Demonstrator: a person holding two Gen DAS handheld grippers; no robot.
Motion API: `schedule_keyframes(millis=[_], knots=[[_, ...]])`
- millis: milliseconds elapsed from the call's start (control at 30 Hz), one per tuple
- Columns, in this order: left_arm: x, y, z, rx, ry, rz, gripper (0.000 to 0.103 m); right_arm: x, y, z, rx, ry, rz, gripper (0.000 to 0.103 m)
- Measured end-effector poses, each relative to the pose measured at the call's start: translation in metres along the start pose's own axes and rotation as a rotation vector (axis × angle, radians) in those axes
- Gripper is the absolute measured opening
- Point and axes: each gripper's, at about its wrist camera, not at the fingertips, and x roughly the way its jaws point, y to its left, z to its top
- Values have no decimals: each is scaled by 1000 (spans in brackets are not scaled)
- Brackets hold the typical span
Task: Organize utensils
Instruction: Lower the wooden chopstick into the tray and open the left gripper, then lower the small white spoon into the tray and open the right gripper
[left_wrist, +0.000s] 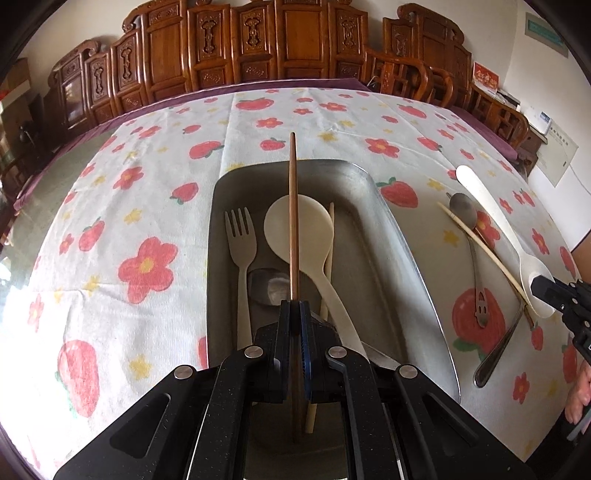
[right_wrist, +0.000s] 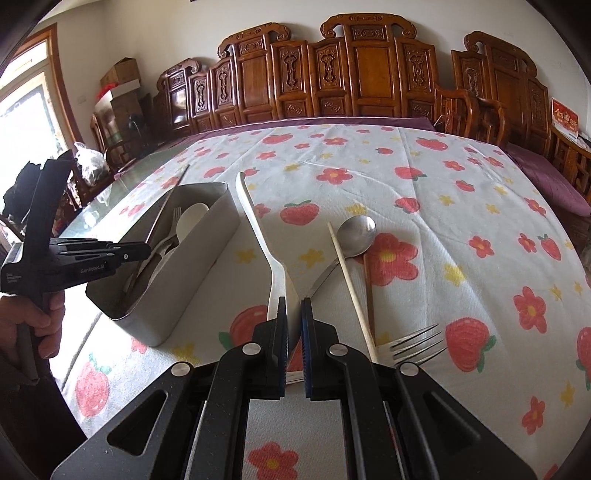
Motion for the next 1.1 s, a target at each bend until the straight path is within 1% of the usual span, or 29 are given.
schedule_keyframes(millis=[133,300,400,600,767,933,1100], knots=[[2,-4,-3,34,8,-5,4,3,1,-2,-2,10,-8,8],[7,-9,-4,49,31,-12,4,4,2,-3,-8,10,-14,8],[7,-11,-4,52,31,-12,4,0,5,-3,-9,2,-16,8],[-10,-8,-2,42,-13,-13,5,-9,16,5,9,-11,12,8],[-31,5,4,25,-68,-4,5,-9,36,15,11,-4,20,8],[-49,25,10,-5,-118,3,5,3,61,26,42,16,59,8],[-54,42,14,-42,-136,-5,5,18,84,35,62,43,80,8]])
